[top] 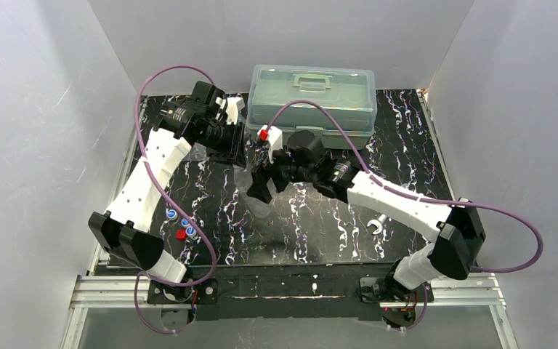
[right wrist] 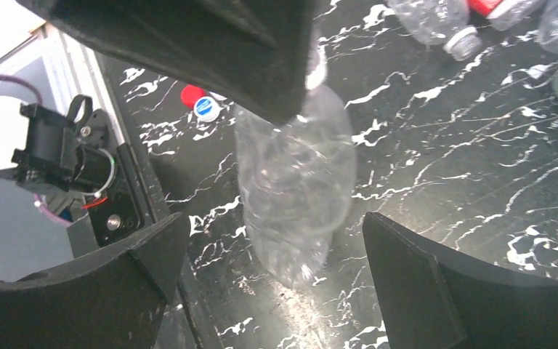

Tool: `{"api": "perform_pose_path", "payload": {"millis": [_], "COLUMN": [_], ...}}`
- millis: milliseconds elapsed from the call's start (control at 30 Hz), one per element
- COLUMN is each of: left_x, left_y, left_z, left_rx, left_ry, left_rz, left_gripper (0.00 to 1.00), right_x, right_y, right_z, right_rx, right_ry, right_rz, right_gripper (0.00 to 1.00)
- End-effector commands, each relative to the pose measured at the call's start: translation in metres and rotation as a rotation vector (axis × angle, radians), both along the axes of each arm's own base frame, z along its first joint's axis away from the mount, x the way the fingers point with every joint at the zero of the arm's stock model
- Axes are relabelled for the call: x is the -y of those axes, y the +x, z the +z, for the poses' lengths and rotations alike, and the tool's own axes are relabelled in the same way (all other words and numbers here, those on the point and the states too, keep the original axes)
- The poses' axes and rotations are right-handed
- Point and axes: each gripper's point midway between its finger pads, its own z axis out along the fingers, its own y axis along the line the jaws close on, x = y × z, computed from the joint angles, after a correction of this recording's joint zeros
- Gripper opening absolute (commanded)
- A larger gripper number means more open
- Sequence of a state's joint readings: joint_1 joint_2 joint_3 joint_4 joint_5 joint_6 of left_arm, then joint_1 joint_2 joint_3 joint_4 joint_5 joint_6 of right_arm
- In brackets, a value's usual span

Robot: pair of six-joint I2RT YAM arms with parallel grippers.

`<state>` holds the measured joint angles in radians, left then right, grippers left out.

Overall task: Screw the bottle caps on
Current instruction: Pick up the plastic bottle at the center of the board.

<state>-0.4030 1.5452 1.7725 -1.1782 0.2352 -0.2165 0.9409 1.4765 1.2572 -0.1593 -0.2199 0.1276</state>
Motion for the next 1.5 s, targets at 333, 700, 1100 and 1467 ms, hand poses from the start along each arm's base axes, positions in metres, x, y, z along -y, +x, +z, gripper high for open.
{"api": "perform_pose_path", "payload": {"millis": [333, 700, 1100, 1467], "left_x": [0.043, 0.046, 0.052, 0.043], "left_y": [-0.021, -0.026, -0.014, 0.005], "left_z": [0.039, 0.054, 0.060, 0.076], "left_rx": [0.035, 0.078, 0.119, 0.220], "left_ry": [-0.194, -0.247, -0.270, -0.245], "left_rz": [-0.131, -0.111, -0.098, -0.003], "left_gripper": [0.00, 0.00, 0.06, 0.87], "right_x": [-0.022, -0.025, -0.013, 0.006], "right_y": [-0.001, 0.002, 0.013, 0.032], "right_z": [0.013, 0.023, 0.031, 0.039], "right_rx": [0.035, 0.002, -0.059, -0.113], "right_ry": [0.119, 0.146, 0.178, 0.231], "right_rz": [0.020, -0.009, -0.105, -0.205], "right_gripper": [0.96, 0.51, 0.20, 0.13]}}
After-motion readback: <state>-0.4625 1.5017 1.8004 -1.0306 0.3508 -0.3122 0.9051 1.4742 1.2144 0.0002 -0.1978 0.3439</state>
